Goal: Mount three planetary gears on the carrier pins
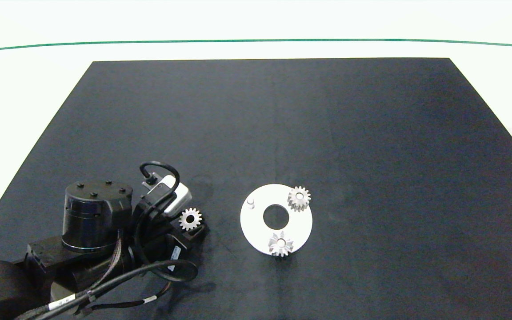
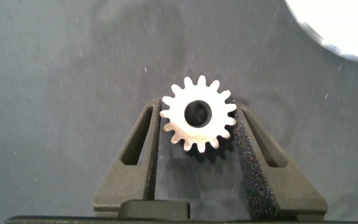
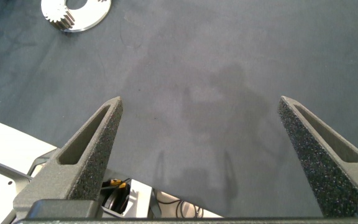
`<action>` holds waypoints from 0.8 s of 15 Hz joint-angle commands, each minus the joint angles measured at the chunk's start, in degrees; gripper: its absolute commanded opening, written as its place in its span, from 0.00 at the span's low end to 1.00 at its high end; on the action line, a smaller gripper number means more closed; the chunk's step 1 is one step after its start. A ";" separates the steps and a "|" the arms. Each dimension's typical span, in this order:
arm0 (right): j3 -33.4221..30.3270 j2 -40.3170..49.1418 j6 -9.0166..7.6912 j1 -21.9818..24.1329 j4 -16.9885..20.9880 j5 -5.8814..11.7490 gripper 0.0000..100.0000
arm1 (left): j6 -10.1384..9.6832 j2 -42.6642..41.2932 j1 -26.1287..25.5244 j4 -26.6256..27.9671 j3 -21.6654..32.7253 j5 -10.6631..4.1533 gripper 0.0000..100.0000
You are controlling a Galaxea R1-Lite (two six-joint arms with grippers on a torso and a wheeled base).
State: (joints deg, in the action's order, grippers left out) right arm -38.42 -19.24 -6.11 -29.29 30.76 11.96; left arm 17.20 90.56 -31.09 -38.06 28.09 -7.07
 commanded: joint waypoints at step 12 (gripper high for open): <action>-0.07 -0.54 -0.22 0.03 0.09 -0.01 1.00 | 0.03 0.40 -12.68 9.76 14.10 -5.94 0.04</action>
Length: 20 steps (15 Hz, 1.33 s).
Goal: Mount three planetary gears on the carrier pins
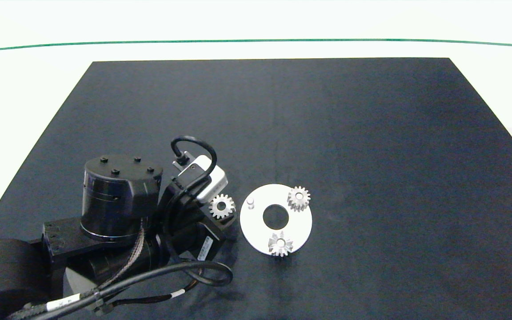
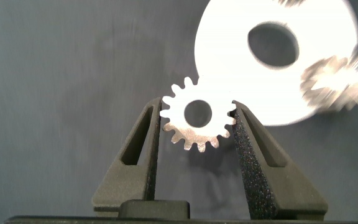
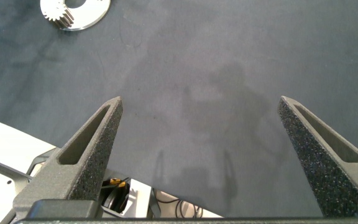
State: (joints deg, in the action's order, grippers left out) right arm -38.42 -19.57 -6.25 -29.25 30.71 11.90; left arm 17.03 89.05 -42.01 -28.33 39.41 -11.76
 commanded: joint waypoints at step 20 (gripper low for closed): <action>0.19 0.85 -0.07 -0.11 0.23 -0.03 1.00 | 0.37 7.72 -3.34 -0.15 7.96 -2.47 0.04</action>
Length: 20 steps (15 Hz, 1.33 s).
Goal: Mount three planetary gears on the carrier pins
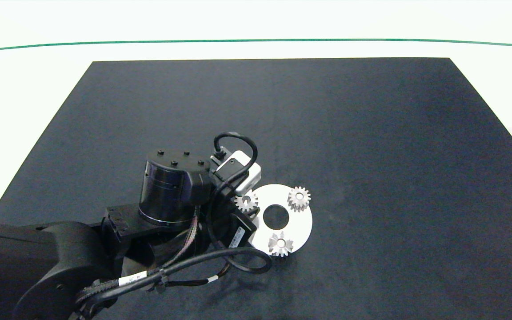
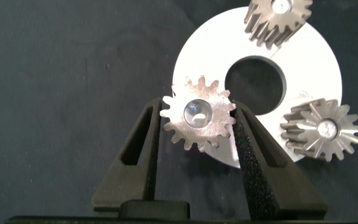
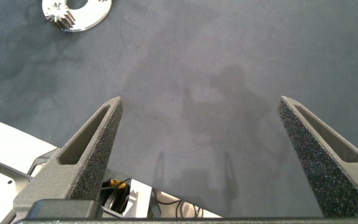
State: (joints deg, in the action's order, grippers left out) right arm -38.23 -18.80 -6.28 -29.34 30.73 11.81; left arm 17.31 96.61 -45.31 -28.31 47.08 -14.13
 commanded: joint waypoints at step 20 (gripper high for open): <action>-0.35 0.08 -0.05 -0.10 0.12 -0.30 1.00 | 0.00 3.06 0.22 -0.17 2.58 -0.02 0.04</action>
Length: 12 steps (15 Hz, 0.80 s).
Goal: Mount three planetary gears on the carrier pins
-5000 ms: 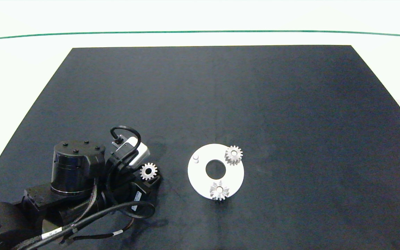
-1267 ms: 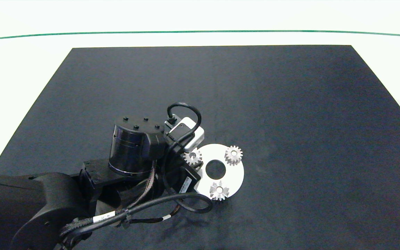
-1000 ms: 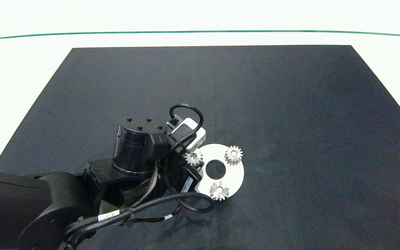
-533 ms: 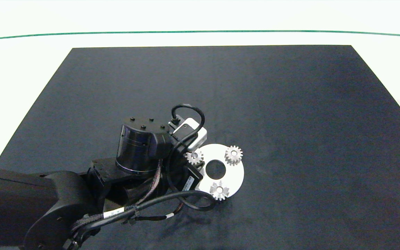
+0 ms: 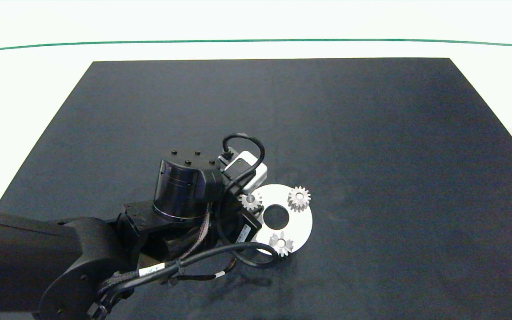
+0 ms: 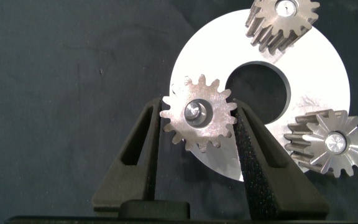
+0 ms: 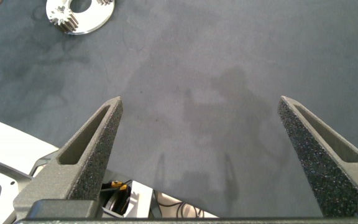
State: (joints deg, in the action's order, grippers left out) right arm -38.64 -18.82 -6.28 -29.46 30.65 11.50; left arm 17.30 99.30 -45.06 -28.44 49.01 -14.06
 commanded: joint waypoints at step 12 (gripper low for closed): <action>-0.03 0.19 0.04 0.02 0.20 0.02 1.00 | 0.10 0.10 0.67 -0.04 1.27 -0.09 0.04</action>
State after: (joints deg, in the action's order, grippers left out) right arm -38.64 -18.65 -6.14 -29.43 30.67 11.43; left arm 17.30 99.78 -44.57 -28.11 50.21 -14.02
